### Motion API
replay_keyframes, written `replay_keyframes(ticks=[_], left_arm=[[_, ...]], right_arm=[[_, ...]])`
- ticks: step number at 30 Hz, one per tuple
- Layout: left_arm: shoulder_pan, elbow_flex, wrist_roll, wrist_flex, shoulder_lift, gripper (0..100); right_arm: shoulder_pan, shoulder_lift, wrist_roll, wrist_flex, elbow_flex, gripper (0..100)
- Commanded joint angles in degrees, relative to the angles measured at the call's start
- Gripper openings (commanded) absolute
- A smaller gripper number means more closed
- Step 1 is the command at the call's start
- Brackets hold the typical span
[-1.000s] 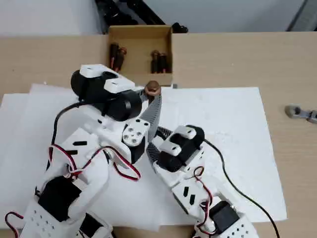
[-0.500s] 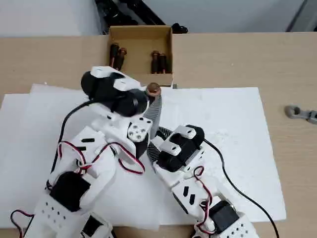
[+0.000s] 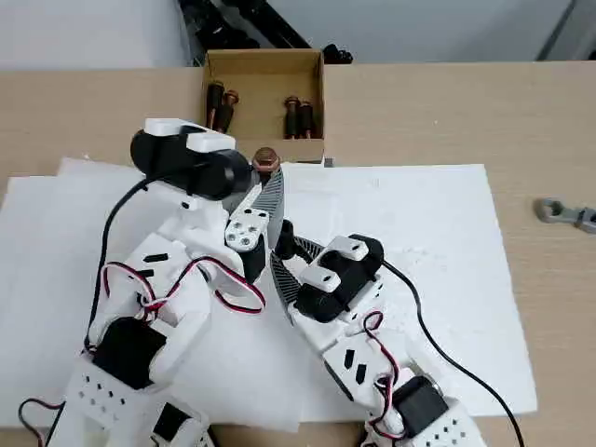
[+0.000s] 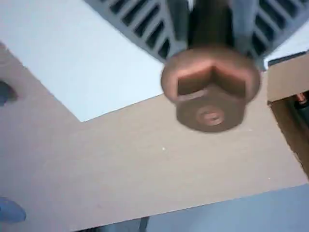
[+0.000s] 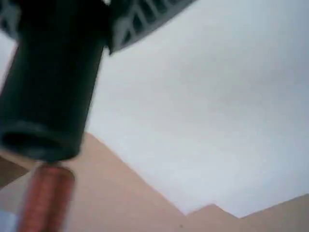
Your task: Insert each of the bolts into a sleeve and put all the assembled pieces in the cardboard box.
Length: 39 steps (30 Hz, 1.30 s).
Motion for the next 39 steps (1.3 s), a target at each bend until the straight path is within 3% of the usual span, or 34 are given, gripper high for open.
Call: replay_keyframes(ticks=[1,13,20,39], left_arm=[[-0.18,-0.84,1.05,-1.67,0.09,1],[0.09,-0.92,3.08,-1.85,0.09,1],[3.52,-0.92,3.16,-1.67,0.18,1],[1.23,2.86,2.81,-1.32,0.09,1]], right_arm=[[-0.48,-0.22,0.53,-1.63,-1.05,0.4],[-0.48,-0.22,0.53,-1.63,-1.05,0.4],[-0.48,-0.22,0.53,-1.63,-1.05,0.4],[-0.48,-0.22,0.53,-1.63,-1.05,0.4]])
